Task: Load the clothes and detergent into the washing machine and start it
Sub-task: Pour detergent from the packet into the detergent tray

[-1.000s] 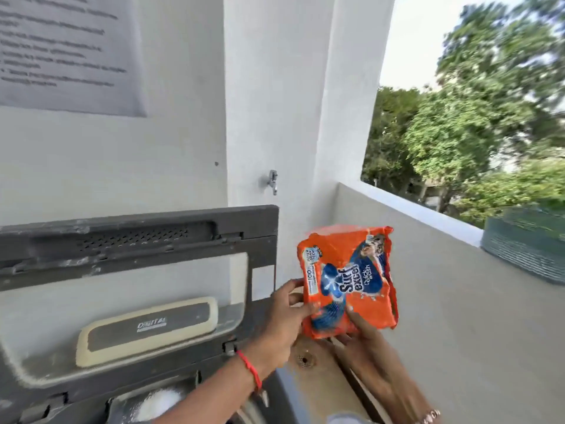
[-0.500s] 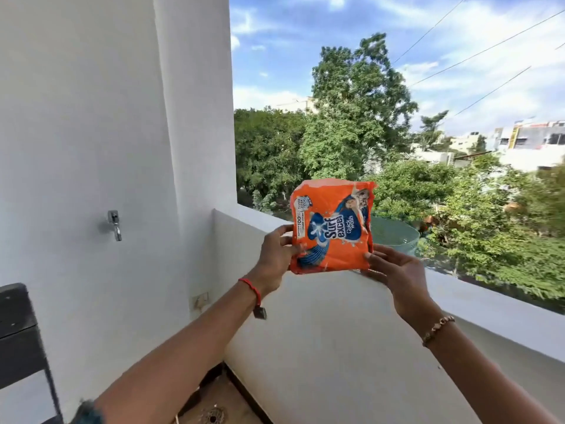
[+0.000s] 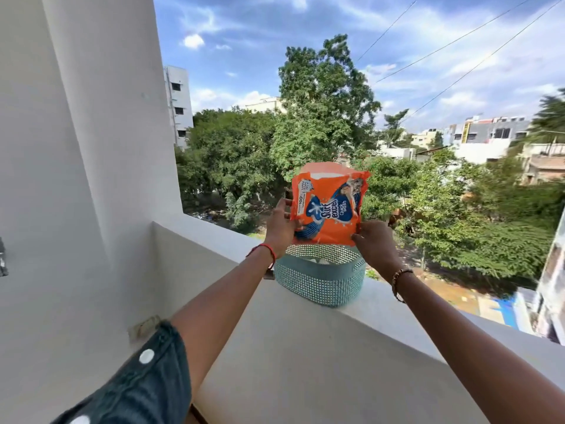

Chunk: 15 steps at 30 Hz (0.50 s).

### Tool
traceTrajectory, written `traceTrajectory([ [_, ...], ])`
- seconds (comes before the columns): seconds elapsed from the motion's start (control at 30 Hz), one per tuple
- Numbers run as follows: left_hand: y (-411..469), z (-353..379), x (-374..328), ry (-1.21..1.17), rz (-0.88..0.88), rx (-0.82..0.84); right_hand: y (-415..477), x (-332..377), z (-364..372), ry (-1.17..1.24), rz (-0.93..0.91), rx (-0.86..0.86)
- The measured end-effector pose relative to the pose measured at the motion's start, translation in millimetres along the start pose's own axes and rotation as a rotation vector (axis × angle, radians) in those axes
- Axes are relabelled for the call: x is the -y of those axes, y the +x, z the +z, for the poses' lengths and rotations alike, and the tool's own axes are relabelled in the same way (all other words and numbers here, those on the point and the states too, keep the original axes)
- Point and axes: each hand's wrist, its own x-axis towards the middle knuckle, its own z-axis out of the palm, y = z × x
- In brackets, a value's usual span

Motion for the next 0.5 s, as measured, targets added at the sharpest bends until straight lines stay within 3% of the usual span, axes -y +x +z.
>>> traceTrajectory([
  [0.27,27.8,26.6,35.4,0.254,-0.142,0.057,12.7,-28.7,2.4,-0.179,0.091,0.209],
  [0.5,28.8,19.3,36.2,0.347,-0.194,0.081,8.2,-35.9,6.8,-0.104,0.07,0.181],
])
